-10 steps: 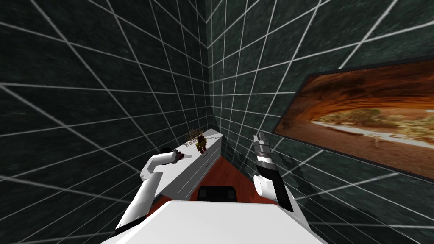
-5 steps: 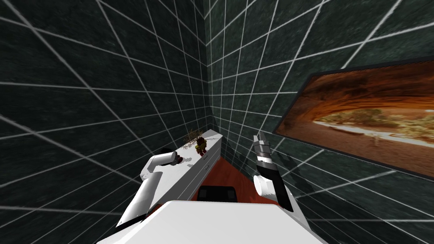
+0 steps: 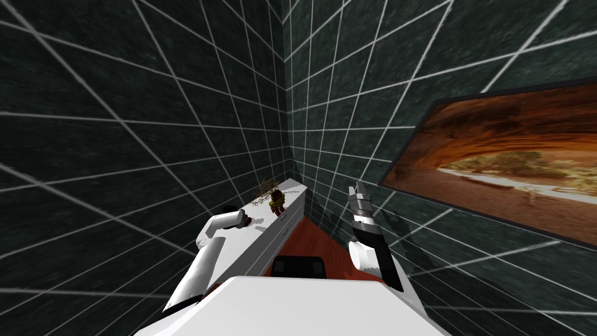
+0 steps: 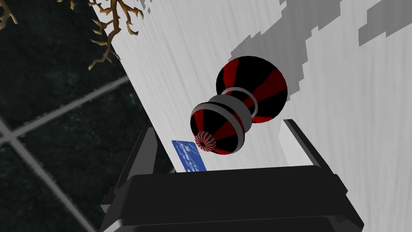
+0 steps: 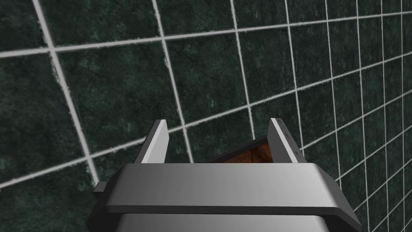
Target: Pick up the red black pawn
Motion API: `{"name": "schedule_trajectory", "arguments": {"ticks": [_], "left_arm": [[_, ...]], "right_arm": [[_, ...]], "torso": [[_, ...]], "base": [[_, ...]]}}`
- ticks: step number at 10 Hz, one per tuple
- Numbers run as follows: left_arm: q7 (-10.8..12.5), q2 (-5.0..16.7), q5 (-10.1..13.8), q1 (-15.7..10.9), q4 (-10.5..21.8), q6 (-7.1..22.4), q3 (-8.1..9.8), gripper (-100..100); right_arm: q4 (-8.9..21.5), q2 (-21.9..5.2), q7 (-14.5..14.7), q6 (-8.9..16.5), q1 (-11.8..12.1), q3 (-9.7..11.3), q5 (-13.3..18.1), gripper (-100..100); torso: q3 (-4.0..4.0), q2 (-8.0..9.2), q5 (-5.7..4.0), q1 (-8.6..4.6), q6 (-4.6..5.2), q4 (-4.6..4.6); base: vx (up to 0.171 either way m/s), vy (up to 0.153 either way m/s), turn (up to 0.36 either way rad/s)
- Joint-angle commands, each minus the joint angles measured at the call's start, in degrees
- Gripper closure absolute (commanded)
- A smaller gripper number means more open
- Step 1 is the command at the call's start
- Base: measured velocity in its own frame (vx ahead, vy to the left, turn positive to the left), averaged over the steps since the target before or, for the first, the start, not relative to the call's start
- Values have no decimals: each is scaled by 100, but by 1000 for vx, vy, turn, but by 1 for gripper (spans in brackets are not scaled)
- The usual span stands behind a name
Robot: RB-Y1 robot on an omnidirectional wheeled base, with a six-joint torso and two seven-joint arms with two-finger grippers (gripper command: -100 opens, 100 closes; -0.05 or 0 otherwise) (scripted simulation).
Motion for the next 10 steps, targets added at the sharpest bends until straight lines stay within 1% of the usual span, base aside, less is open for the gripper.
{"name": "schedule_trajectory", "arguments": {"ticks": [1,5,6,7,9,10], "left_arm": [[0,0,0,0,0,0,0,100],[0,0,0,0,-1,3,0,100],[0,0,1,0,-1,3,0,0],[8,32,31,15,-176,196,26,100],[20,51,50,28,-330,364,44,100],[18,46,38,12,-268,293,36,100]], "right_arm": [[0,0,0,0,0,0,0,0],[0,0,0,0,0,0,0,0],[0,0,0,0,0,0,0,0],[0,0,0,0,0,0,0,0],[0,0,0,0,-1,0,0,0],[0,0,0,0,-1,0,0,0]], "torso": [[0,0,0,0,0,0],[3,5,0,-1,0,1],[3,5,0,-1,0,1],[3,5,0,-1,0,1],[10,18,-2,-9,0,3],[11,20,-3,-11,0,3]], "base": [[0,0,0],[0,0,0],[0,0,0],[-23,-8,-18],[-34,-19,-16],[-15,-8,-1]]}}
